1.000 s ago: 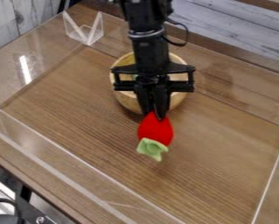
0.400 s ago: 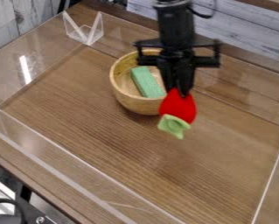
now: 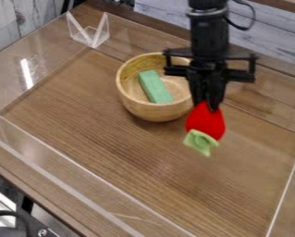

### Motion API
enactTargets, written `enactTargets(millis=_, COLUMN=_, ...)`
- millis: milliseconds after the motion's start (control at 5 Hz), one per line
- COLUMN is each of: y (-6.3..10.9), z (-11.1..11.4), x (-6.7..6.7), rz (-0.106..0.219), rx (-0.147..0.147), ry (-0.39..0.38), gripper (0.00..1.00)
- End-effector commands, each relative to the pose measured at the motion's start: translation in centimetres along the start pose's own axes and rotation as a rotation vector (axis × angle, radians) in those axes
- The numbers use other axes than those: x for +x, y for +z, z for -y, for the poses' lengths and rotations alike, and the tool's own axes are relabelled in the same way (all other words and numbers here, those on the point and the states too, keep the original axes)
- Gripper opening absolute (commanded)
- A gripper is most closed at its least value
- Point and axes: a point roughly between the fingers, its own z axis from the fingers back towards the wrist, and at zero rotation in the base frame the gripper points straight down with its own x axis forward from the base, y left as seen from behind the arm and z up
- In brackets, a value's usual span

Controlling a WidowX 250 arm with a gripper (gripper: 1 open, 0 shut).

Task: Move the red object to the right side of the table

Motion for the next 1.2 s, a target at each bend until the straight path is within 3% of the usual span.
enactTargets(millis=0, y=1.4, z=0.6, x=0.3, rz=0.035, rx=0.008, ry=-0.100, gripper=0.00)
enactTargets(millis=200, y=-0.4, z=1.3, x=-1.0, rz=0.006, rx=0.002, ry=-0.119, gripper=0.00)
enactTargets(millis=600, y=-5.4, z=1.5, x=-3.2, rz=-0.004, rx=-0.037, ry=-0.003, gripper=0.00)
enactTargets(millis=800, y=-5.0, z=2.1, x=-3.5, rz=-0.020, rx=-0.020, ry=-0.073, gripper=1.00)
enactTargets(millis=1000, y=-4.3, z=2.6, x=-3.8, rz=-0.033, rx=-0.004, ry=-0.139, gripper=1.00)
